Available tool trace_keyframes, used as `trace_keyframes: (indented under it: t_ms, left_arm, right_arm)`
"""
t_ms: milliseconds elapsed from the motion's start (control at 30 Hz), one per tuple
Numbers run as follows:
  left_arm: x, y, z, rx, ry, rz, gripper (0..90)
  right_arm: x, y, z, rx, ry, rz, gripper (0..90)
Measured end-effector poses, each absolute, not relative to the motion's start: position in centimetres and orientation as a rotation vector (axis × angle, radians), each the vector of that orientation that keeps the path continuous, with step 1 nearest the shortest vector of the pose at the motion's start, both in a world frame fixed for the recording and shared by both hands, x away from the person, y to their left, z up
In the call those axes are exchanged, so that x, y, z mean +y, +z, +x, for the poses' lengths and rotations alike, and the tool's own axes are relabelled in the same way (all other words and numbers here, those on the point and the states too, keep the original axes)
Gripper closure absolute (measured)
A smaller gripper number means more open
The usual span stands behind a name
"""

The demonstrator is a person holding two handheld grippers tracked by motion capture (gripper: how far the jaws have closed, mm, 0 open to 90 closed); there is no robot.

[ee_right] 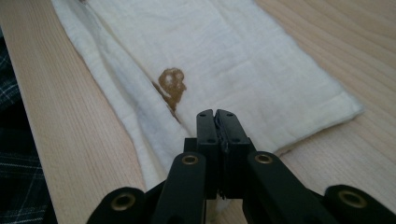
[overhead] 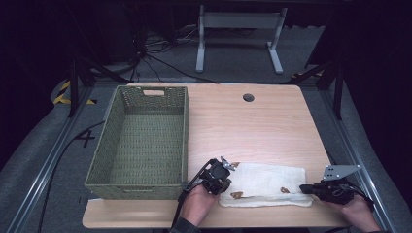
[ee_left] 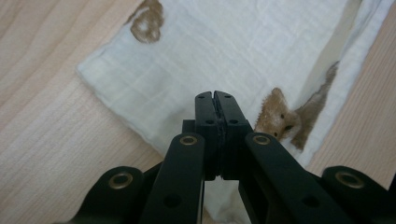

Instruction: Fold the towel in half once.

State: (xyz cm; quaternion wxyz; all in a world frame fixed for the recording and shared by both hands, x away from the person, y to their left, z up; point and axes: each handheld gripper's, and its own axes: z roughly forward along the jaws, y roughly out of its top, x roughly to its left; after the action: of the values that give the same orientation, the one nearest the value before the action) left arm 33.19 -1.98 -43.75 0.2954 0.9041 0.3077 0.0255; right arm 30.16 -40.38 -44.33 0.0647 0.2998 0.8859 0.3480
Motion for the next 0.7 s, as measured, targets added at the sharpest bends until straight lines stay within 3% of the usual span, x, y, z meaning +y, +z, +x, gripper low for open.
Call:
trace_keyframes:
  t_ms: [500,700]
  left_arm:
    - [-1.8,-44.8,32.1,0.787,0.025,2.422,86.6]
    - [-1.9,-44.4,32.2,0.784,0.038,2.397,86.6]
  right_arm:
    - [-41.0,-44.5,27.2,2.71,1.088,0.897,87.8]
    - [-41.2,-43.8,27.6,2.645,1.134,0.906,88.0]
